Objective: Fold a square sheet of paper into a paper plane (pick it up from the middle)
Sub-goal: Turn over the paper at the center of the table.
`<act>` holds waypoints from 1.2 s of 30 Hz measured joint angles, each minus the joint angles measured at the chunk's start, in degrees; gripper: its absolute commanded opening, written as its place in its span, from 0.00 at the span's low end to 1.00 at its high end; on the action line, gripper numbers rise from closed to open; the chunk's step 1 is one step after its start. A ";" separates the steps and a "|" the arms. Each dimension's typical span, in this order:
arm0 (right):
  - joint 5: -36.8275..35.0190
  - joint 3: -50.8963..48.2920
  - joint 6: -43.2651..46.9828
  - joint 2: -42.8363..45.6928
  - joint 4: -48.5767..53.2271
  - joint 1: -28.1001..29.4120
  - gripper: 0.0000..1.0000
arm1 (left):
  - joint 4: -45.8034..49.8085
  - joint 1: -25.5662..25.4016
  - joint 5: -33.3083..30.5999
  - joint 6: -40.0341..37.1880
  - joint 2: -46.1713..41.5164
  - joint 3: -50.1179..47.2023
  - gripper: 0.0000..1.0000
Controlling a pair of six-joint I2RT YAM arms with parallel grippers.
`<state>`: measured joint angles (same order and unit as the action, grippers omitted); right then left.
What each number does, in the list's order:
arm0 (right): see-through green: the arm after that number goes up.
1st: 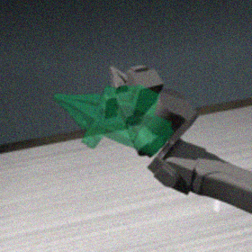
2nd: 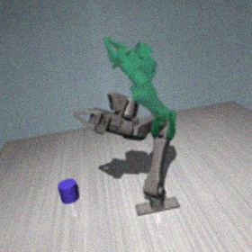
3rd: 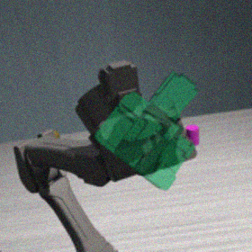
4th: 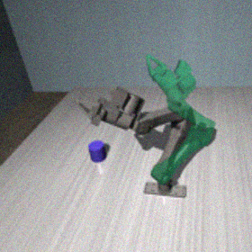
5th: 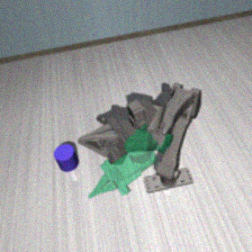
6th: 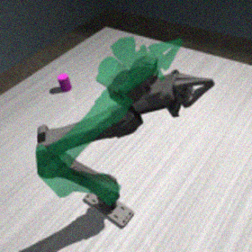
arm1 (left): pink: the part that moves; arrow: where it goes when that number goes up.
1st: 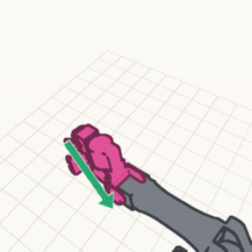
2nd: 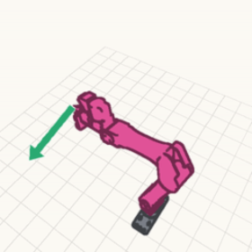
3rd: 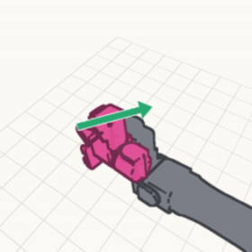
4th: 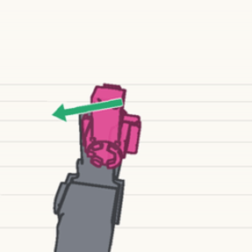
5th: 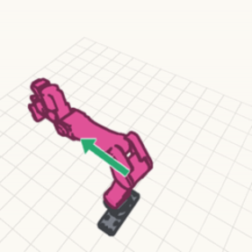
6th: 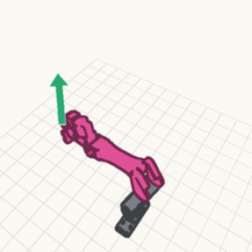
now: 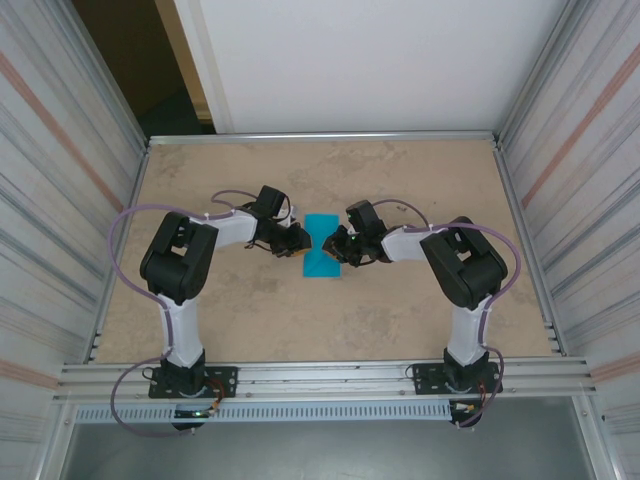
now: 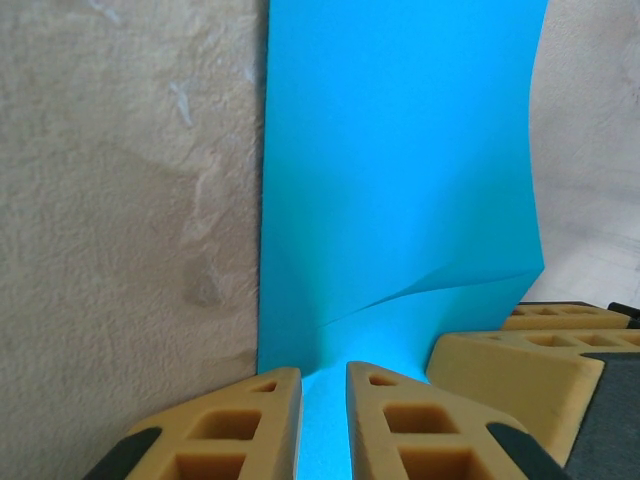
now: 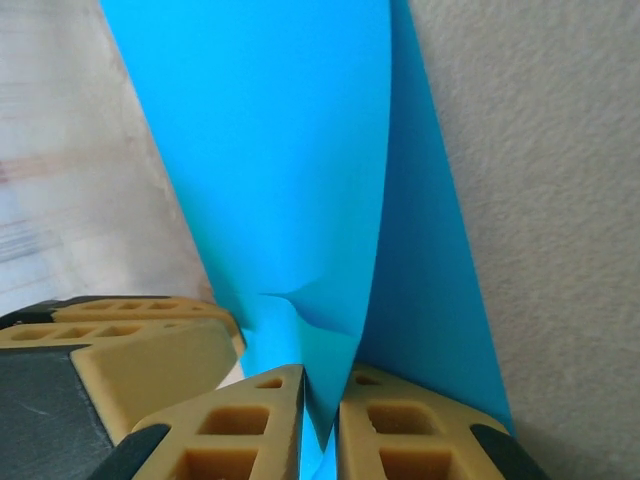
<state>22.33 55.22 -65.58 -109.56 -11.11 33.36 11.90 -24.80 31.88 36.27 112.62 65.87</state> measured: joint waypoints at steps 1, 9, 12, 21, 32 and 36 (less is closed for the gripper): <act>0.02 -0.17 0.00 0.00 -0.59 0.02 0.12 | 0.00 0.00 0.00 0.00 0.00 0.00 0.20; -0.92 -1.57 1.14 0.09 -3.76 0.13 0.03 | -0.35 0.46 0.33 0.11 -0.50 -0.39 0.30; -1.86 -1.86 2.36 0.94 -4.11 0.39 0.02 | -1.97 1.68 0.50 1.49 -3.02 -3.10 0.39; -2.01 -3.50 7.93 12.24 -6.38 -1.73 0.02 | -15.13 8.66 5.03 9.33 -18.32 -14.82 0.63; 8.68 -1.66 9.05 18.97 -10.95 -5.64 0.03 | -35.71 9.05 13.99 18.40 -28.22 -22.58 0.96; 12.31 -1.38 7.26 18.97 -13.73 -5.64 0.04 | -39.43 7.61 15.65 20.13 -28.28 -22.95 0.97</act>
<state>34.63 53.84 -58.33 -90.59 -24.84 27.73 -27.53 -17.19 47.53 56.40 84.33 42.92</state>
